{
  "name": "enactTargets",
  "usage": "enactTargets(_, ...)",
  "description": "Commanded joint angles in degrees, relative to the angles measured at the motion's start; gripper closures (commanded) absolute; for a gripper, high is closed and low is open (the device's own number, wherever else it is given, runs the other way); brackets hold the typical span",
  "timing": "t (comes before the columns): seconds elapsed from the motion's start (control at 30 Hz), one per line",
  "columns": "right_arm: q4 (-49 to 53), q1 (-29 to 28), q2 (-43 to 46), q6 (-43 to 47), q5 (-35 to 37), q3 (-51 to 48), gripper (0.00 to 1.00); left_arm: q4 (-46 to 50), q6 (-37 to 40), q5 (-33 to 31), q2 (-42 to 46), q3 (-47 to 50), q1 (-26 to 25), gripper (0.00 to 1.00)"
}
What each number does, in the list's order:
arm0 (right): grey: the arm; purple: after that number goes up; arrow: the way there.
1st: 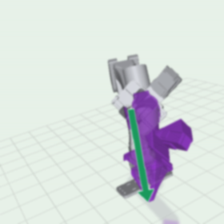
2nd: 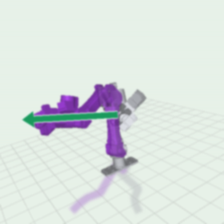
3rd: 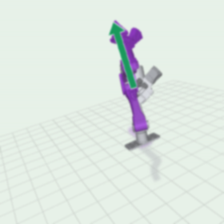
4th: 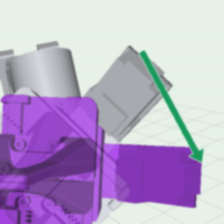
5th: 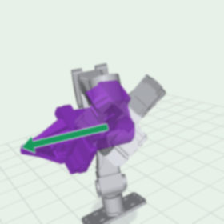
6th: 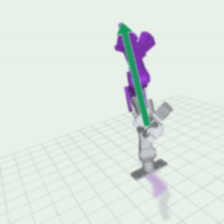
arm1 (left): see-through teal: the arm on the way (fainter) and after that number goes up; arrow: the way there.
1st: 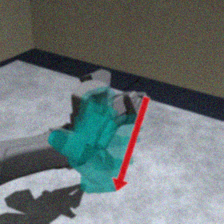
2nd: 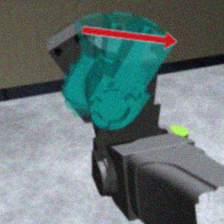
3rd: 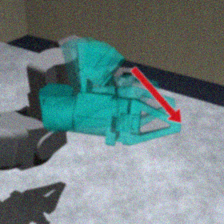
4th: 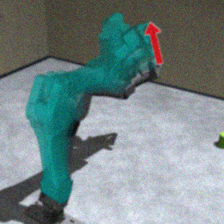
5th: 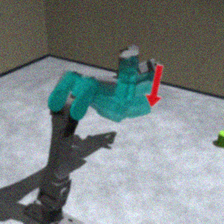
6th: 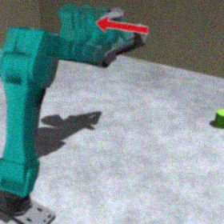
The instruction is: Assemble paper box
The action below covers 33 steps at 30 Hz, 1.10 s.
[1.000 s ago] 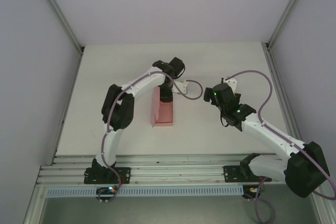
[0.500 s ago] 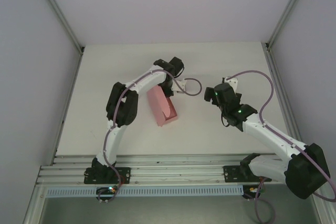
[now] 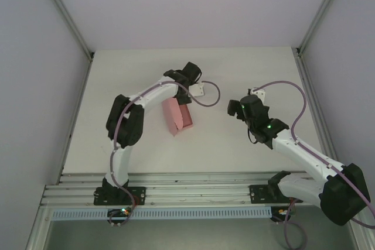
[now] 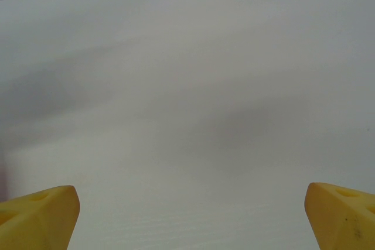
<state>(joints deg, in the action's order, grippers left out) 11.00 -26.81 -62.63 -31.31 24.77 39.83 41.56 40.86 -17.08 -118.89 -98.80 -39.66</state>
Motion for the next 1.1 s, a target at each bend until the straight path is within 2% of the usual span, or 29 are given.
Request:
enactTargets(0.0,0.08,0.14,-0.21,-0.38,-4.81,2.10,0.00,-17.72,-7.09,-11.99,8.68,4.24,-0.18,1.00)
enactTargets(0.13,-12.16,-1.25,-0.42,2.19,-13.33,-0.33,0.00,-22.70,-15.38,-21.79,14.31,6.32,-1.45,1.00)
enactTargets(0.2,-17.61,-3.12,-1.44,3.93,-14.50,-0.81,0.00,-25.79,-19.87,-27.54,16.84,7.78,-2.53,1.00)
enactTargets(0.27,-20.40,-5.35,-3.36,7.02,-13.51,0.43,0.00,-31.51,-22.23,-30.14,20.08,11.55,-3.93,1.00)
enactTargets(0.37,-22.59,-7.31,-6.32,10.99,-8.84,3.23,0.00,-41.03,-22.19,-29.54,25.28,18.51,-6.65,1.00)
enactTargets(0.47,-27.83,-7.60,-7.14,13.43,-6.33,3.88,0.01,-45.82,-23.56,-29.46,29.41,22.73,-8.80,1.00)
enactTargets(0.6,-36.51,-7.86,-6.92,15.54,-9.79,2.10,0.07,-46.88,-31.43,-30.40,33.74,25.76,-10.06,1.00)
enactTargets(0.67,-37.52,-8.25,-7.54,16.74,-13.22,2.32,0.11,-46.68,-35.87,-27.91,35.66,27.44,-10.10,1.00)
enactTargets(0.77,-36.05,-8.56,-8.91,17.20,-12.88,3.90,0.20,-47.48,-39.40,-25.33,38.07,29.51,-10.22,1.00)
enactTargets(0.87,-38.01,-8.54,-9.75,17.93,-10.28,4.11,0.28,-48.42,-39.68,-23.93,39.82,30.84,-10.57,1.00)
enactTargets(1.07,-41.29,-8.72,-12.78,19.30,-11.32,7.02,0.33,-47.63,-39.36,-22.81,39.98,31.24,-11.42,1.00)
